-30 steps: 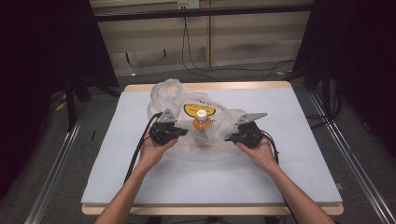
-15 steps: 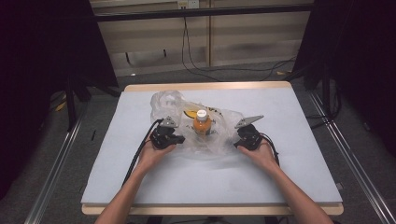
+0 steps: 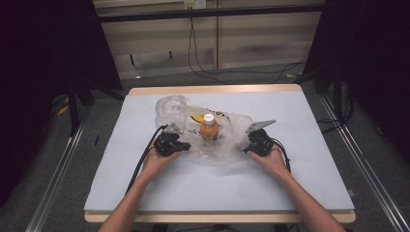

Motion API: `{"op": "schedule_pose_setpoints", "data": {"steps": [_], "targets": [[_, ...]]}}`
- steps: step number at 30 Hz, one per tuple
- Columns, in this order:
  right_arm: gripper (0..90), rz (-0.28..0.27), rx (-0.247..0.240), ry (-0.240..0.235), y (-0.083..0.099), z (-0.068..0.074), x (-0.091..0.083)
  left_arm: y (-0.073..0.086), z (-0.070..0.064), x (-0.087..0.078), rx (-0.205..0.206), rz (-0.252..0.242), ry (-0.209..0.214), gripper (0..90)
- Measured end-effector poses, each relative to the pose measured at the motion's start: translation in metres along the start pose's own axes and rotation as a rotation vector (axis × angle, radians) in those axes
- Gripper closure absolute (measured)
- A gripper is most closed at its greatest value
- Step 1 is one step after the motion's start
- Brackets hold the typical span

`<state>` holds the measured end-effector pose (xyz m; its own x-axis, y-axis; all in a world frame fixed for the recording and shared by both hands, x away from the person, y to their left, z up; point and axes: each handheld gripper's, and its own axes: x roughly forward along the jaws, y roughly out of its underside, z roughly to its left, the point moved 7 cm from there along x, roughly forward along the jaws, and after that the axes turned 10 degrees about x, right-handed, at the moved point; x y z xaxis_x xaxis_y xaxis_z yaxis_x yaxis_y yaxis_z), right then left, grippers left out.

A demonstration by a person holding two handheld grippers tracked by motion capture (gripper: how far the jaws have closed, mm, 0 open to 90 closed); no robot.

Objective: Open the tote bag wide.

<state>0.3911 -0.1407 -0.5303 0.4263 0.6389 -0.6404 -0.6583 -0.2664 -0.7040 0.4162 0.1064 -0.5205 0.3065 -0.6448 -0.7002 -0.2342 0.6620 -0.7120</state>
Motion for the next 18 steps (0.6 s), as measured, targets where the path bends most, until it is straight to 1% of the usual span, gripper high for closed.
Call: {"op": "schedule_pose_setpoints", "data": {"steps": [1,2,3,4,5,6,7,8,9,10,11,12,13,14,15,16,17,18], "targets": [[90.0,0.0,0.0,0.0,0.0,0.0,0.0,0.0,0.0,0.0,0.0,0.0,0.0,90.0],[90.0,-0.021,-0.004,-0.01,-0.003,0.003,-0.007,-0.002,-0.002,-0.002,-0.01,-0.02,0.006,90.0],[90.0,-0.021,-0.004,-0.01,-0.003,0.003,-0.007,-0.004,-0.004,-0.005,-0.006,-0.034,0.006,90.0],[90.0,-0.039,-0.008,-0.011,-0.004,0.006,-0.016,-0.005,-0.006,-0.01,-0.005,-0.031,0.006,90.0],[90.0,-0.047,-0.008,-0.009,-0.004,0.008,-0.021,-0.009,-0.01,-0.017,-0.006,-0.071,0.015,90.0],[90.0,-0.054,-0.006,-0.017,-0.004,0.009,-0.025,-0.01,-0.013,-0.022,0.003,-0.074,0.012,90.0],[90.0,-0.054,-0.006,-0.017,-0.004,0.009,-0.025,-0.01,-0.013,-0.022,0.003,-0.074,0.012,90.0],[90.0,-0.065,-0.004,-0.023,-0.004,0.011,-0.031,-0.011,-0.015,-0.026,0.014,-0.075,0.008,90.0],[90.0,-0.077,0.0,-0.029,-0.003,0.013,-0.036,-0.011,-0.017,-0.03,0.016,-0.098,0.02,90.0],[90.0,-0.083,0.004,-0.035,-0.002,0.014,-0.041,-0.01,-0.019,-0.035,0.023,-0.102,0.016,90.0],[90.0,-0.097,-0.004,-0.031,0.002,0.016,-0.053,-0.008,-0.022,-0.042,0.028,-0.118,0.009,90.0],[90.0,-0.097,-0.004,-0.031,0.002,0.016,-0.053,-0.008,-0.022,-0.042,0.028,-0.118,0.009,90.0],[90.0,-0.121,0.003,-0.04,0.005,0.017,-0.065,-0.005,-0.023,-0.05,0.037,-0.137,0.003,90.0],[90.0,-0.132,0.004,-0.037,0.006,0.017,-0.072,-0.005,-0.025,-0.054,0.044,-0.142,-0.007,90.0],[90.0,-0.132,0.004,-0.037,0.006,0.017,-0.072,-0.005,-0.025,-0.054,0.044,-0.142,-0.007,90.0],[90.0,-0.144,0.006,-0.038,0.006,0.017,-0.078,-0.005,-0.025,-0.058,0.058,-0.14,-0.023,90.0],[90.0,-0.157,0.012,-0.045,0.006,0.018,-0.084,-0.007,-0.026,-0.063,0.049,-0.162,-0.014,90.0],[90.0,-0.169,0.008,-0.041,0.005,0.019,-0.09,-0.009,-0.026,-0.067,0.042,-0.182,-0.009,90.0]]}}
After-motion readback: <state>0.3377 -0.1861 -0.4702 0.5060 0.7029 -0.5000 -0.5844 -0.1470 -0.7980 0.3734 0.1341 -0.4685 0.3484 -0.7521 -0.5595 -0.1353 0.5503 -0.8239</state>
